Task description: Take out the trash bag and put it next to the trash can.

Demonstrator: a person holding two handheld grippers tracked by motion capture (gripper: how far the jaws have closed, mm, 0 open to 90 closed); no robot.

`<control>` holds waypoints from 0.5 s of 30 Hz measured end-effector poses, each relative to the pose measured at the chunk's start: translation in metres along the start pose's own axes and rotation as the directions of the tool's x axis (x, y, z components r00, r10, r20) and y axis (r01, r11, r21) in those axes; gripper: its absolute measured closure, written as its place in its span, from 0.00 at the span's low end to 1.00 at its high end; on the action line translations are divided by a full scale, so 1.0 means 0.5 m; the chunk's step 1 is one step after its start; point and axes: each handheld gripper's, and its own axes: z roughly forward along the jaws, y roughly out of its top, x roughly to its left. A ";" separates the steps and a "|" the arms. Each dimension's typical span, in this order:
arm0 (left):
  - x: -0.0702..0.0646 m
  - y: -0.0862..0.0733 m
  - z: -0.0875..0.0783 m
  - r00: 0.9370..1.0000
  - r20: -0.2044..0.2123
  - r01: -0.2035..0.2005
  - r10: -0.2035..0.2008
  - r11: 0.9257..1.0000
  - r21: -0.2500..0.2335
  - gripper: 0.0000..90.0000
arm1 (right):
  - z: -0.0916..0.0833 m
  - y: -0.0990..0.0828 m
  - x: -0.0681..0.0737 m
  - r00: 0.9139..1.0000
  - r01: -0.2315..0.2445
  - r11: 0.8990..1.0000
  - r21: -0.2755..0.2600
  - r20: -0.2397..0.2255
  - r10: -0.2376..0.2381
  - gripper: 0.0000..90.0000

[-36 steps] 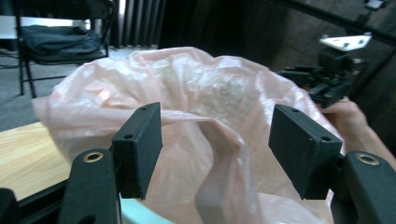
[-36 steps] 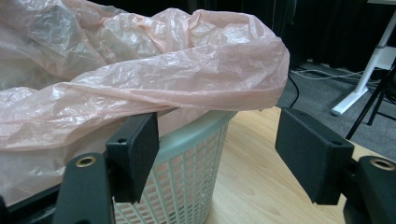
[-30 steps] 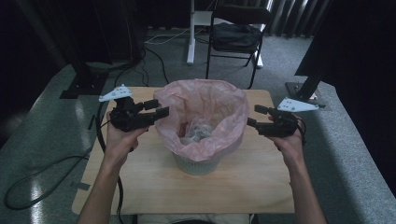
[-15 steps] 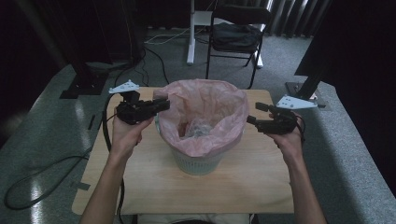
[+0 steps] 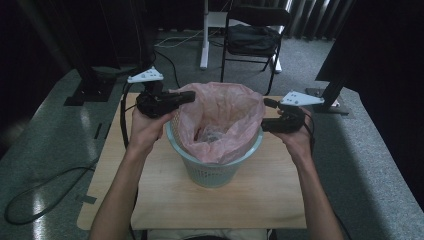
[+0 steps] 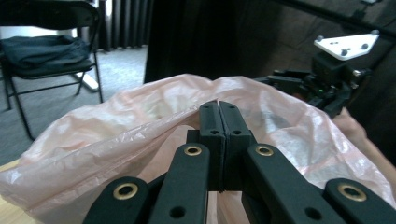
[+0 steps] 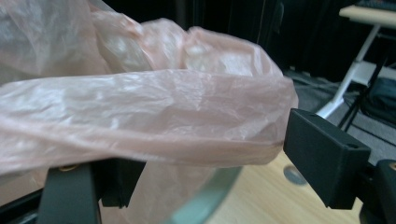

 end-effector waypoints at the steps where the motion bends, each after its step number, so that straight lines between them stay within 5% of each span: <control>1: -0.002 0.002 0.001 1.000 0.002 -0.003 0.003 1.000 0.000 0.99 | 0.000 0.000 0.000 1.000 0.000 1.000 0.000 0.000 0.000 0.26; 8: -0.007 0.006 0.013 0.998 0.058 -0.001 0.000 1.000 0.003 0.99 | 0.011 0.023 0.011 0.989 -0.028 0.999 -0.034 -0.145 0.022 0.28; 15: -0.015 0.010 0.033 0.993 0.114 -0.004 0.002 1.000 0.016 0.99 | 0.033 0.029 0.032 0.976 -0.021 0.999 -0.024 -0.215 0.016 0.28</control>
